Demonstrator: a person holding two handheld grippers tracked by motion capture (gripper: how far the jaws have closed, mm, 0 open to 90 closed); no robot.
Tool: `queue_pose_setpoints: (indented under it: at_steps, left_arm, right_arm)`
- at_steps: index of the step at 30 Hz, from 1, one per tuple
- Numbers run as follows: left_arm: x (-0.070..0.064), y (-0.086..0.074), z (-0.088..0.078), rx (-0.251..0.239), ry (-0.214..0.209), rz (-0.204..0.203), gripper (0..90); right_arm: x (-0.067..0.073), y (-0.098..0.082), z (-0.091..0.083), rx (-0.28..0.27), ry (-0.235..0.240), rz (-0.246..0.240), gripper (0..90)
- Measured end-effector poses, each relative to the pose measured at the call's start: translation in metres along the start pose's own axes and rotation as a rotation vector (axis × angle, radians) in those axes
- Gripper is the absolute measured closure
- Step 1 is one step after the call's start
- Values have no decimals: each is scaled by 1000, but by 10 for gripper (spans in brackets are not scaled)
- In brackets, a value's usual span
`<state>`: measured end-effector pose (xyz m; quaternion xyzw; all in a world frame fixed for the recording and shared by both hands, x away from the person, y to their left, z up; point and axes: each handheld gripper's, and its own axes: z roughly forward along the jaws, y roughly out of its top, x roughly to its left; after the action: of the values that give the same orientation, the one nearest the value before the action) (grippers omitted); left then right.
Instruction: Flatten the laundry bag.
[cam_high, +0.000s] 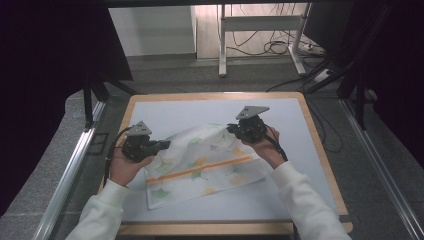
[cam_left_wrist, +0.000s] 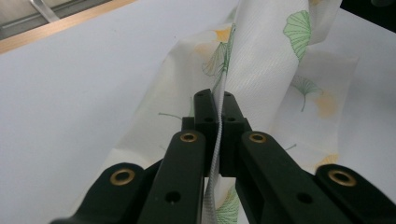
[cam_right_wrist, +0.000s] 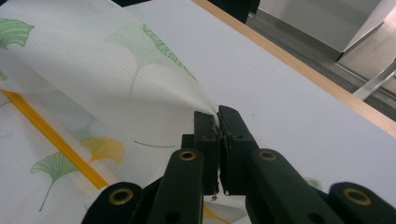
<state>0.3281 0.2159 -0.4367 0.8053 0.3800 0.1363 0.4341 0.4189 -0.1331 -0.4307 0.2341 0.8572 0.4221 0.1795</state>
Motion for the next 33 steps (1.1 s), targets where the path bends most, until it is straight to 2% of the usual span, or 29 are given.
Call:
queue_pose_setpoints:
  at_steps: [9,12,17,20,25,29,31,33]
  left_arm:
    - [4,0,7,15,9,3,899]
    - [10,0,8,15,18,-8,899]
    - [23,0,11,8,20,-54,899]
    - [28,-2,17,20,19,-61,900]
    - [27,-4,20,21,12,-60,899]
    - [28,-10,22,27,12,-67,899]
    - [29,-12,21,32,12,-65,900]
    - [29,-12,21,32,12,-65,900]
  right_arm:
    - [-5,-2,8,14,1,11,853]
    - [-11,0,18,12,-1,32,828]
    - [-17,3,28,4,4,67,810]
    - [-20,4,34,3,14,89,836]
    - [-20,2,35,15,25,96,839]
    - [-21,-4,28,14,54,129,744]
    - [-18,-7,23,26,53,128,669]
    - [-17,-9,21,35,56,121,645]
